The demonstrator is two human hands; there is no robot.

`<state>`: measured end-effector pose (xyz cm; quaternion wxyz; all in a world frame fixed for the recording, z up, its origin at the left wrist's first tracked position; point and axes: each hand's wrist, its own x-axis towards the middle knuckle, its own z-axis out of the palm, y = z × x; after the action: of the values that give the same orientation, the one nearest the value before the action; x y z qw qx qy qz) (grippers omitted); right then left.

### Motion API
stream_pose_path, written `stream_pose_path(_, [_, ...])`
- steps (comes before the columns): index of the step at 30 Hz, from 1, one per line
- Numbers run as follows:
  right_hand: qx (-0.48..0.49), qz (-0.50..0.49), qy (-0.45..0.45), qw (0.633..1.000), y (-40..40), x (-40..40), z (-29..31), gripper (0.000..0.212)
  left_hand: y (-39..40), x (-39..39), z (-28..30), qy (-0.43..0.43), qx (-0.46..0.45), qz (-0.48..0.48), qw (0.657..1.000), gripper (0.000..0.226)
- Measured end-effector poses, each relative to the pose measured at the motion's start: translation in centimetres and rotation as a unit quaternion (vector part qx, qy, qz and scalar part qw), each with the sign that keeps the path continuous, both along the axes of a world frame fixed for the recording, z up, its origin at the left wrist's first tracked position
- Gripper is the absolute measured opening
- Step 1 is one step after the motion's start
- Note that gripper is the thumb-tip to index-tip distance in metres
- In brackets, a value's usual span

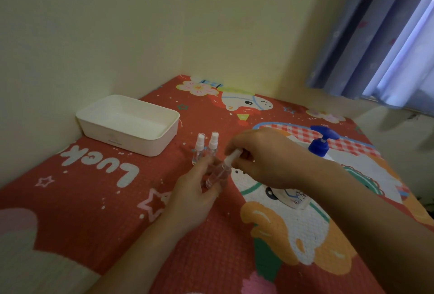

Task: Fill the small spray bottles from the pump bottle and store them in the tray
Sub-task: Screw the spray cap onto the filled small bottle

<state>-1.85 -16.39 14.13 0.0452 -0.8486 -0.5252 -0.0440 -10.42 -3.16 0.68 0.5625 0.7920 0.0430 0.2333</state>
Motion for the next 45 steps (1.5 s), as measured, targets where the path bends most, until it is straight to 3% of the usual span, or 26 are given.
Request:
stream_pose_path(5, [-0.022,0.001,-0.002,1.0,0.2,0.0,-0.3,0.016,0.0,0.0,0.0,0.008,-0.001,-0.005,1.0,0.026])
stream_pose_path(11, [-0.036,-0.078,-0.078,0.993,1.4,0.8,-1.3,0.065,-0.3,-0.3,0.3,0.009,0.02,-0.007,1.0,0.032])
stream_pose_path(14, [-0.006,-0.103,-0.003,0.995,1.4,0.7,-1.7,0.078,-0.3,-0.3,0.5,0.014,0.029,-0.001,0.999,0.033])
stream_pose_path(17, [0.007,-0.052,0.064,0.997,0.7,0.6,-0.5,0.051,-0.1,-0.2,0.4,0.01,0.019,0.01,1.0,0.033])
stream_pose_path(21, [-0.021,-0.002,0.039,0.999,0.4,0.5,0.1,0.02,-0.2,-0.2,0.4,0.006,0.02,0.005,1.0,0.03])
stream_pose_path(25, [-0.029,-0.084,-0.051,0.995,1.6,0.6,-1.3,0.066,-0.3,-0.3,0.3,0.004,0.02,0.003,1.0,0.03])
stream_pose_path(27, [-0.003,-0.101,-0.009,0.995,1.5,0.7,-1.4,0.074,-0.3,-0.3,0.4,0.004,0.023,0.005,1.0,0.03])
stream_pose_path(29, [0.011,-0.067,0.077,0.995,0.9,0.2,-0.8,0.055,-0.3,-0.2,0.4,0.0,0.016,0.012,1.0,0.029])
stream_pose_path(33, [-0.007,0.009,0.059,0.998,0.4,0.2,0.0,0.014,-0.2,-0.3,0.4,0.0,0.012,0.01,1.0,0.027])
stream_pose_path(34, [-0.007,-0.002,0.042,0.999,0.5,0.2,-0.2,0.014,-0.3,-0.3,0.4,-0.001,0.013,0.006,1.0,0.026])
stream_pose_path(37, [-0.004,-0.073,-0.034,0.997,1.2,0.5,-1.9,0.052,-0.5,-0.4,0.5,-0.008,0.012,0.014,1.0,0.034])
stream_pose_path(39, [0.016,-0.1,-0.031,0.994,1.3,0.7,-2.4,0.065,-0.4,-0.4,0.5,-0.004,0.013,0.017,1.0,0.04])
stream_pose_path(42, [0.033,-0.062,0.088,0.994,0.6,0.2,-1.9,0.049,-0.1,-0.2,0.4,-0.004,0.008,0.025,1.0,0.037])
stream_pose_path(45, [0.039,0.002,0.101,0.994,0.0,0.2,-1.2,0.021,-0.2,-0.3,0.4,-0.01,0.014,0.031,0.999,0.041])
